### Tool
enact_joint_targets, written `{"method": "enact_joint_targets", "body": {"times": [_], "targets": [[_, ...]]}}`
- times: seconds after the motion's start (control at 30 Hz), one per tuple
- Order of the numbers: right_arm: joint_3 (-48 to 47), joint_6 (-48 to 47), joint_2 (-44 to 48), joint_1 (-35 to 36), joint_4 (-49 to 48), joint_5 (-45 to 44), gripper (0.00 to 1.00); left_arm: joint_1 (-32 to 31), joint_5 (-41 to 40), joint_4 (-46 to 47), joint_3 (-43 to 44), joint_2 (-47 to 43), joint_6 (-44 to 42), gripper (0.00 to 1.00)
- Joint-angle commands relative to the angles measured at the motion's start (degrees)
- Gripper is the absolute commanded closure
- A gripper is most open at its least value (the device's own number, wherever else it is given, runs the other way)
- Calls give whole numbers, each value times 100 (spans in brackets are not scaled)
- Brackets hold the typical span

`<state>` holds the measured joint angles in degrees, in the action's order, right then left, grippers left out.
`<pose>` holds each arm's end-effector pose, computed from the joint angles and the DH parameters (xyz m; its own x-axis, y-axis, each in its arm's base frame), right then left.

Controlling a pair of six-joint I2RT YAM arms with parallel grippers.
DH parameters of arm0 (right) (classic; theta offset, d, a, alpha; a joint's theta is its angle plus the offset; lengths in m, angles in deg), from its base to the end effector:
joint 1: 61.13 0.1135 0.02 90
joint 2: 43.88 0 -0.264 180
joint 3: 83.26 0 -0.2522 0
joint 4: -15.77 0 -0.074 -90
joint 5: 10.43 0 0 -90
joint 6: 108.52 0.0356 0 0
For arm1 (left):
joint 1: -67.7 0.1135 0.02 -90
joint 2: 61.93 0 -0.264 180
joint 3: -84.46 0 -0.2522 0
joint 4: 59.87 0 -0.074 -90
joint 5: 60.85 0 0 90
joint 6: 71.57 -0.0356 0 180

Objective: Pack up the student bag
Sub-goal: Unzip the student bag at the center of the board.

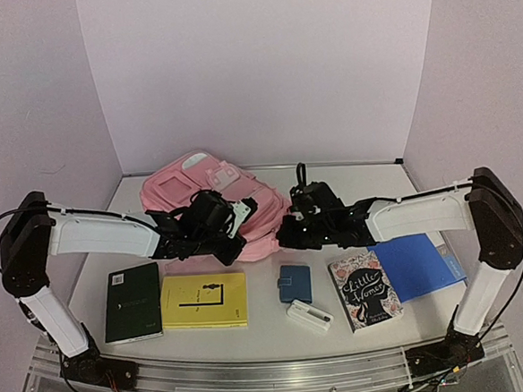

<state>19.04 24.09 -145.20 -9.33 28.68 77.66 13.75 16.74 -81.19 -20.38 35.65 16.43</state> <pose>0.2427 0.3065 0.2061 -0.7914 0.0884 -0.6048 -0.3167 0.7871 0.5294 0.2219 -0.2919 0.2038 -0.3823 0.5831 -0.7169 0.7120 0.6803 0.1737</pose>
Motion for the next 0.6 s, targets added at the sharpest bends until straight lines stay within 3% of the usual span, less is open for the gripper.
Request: {"method": "enact_joint_targets", "body": {"times": [0.0, 0.57], "targets": [[26, -274, 270, -471, 22, -146, 100, 79, -498, -394, -153, -624, -195, 100], [-747, -1191, -780, -1116, -144, 65, 100, 86, -769, -1770, -361, -1682, 41, 100]]}}
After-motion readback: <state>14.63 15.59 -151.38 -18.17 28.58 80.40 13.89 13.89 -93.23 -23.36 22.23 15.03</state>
